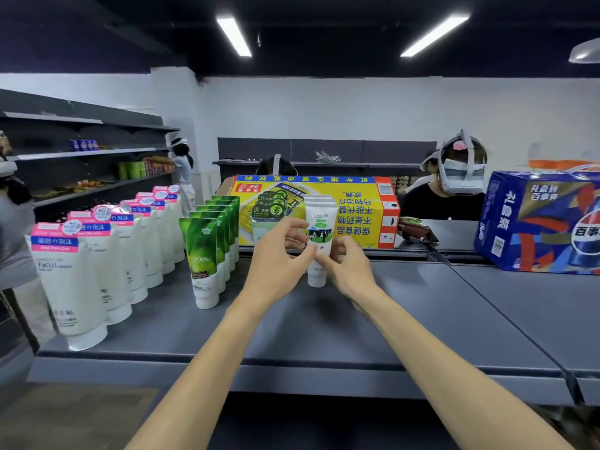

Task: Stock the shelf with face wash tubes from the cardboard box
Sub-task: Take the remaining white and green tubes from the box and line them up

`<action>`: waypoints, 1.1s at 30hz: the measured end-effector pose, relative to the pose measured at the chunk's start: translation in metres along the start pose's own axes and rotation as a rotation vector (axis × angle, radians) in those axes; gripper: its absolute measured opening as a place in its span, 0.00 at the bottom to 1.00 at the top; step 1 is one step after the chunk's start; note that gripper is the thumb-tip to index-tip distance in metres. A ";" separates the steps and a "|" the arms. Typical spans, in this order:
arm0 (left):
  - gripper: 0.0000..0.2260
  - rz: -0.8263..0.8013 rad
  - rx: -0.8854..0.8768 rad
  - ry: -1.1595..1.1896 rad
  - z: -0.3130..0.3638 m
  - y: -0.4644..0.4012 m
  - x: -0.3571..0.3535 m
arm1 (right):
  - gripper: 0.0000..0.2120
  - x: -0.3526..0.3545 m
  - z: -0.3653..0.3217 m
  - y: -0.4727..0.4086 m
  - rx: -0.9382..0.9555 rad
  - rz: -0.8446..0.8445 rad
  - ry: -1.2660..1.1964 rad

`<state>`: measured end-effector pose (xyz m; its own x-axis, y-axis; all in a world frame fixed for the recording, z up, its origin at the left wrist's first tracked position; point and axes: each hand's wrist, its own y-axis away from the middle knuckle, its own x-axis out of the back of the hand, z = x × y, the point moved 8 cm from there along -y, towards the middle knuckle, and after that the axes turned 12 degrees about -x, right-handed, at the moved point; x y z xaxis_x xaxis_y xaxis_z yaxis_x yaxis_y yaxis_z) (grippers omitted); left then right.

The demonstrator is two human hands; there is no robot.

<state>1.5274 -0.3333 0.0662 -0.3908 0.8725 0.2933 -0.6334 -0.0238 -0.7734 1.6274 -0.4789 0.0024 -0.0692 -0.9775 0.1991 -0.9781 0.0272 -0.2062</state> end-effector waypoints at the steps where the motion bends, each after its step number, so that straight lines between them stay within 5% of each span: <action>1: 0.12 -0.003 -0.001 0.002 0.000 -0.001 -0.001 | 0.15 0.001 0.000 -0.001 0.003 0.005 0.007; 24: 0.13 -0.054 -0.020 0.016 0.003 -0.001 -0.007 | 0.14 0.004 -0.005 0.000 0.014 0.008 0.089; 33: 0.13 -0.063 -0.014 -0.055 0.014 0.011 0.010 | 0.23 0.005 -0.009 0.012 -0.045 0.006 0.097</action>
<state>1.5072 -0.3312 0.0684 -0.3874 0.8437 0.3716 -0.6486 0.0371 -0.7602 1.6134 -0.4814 0.0091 -0.0914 -0.9524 0.2907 -0.9854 0.0443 -0.1646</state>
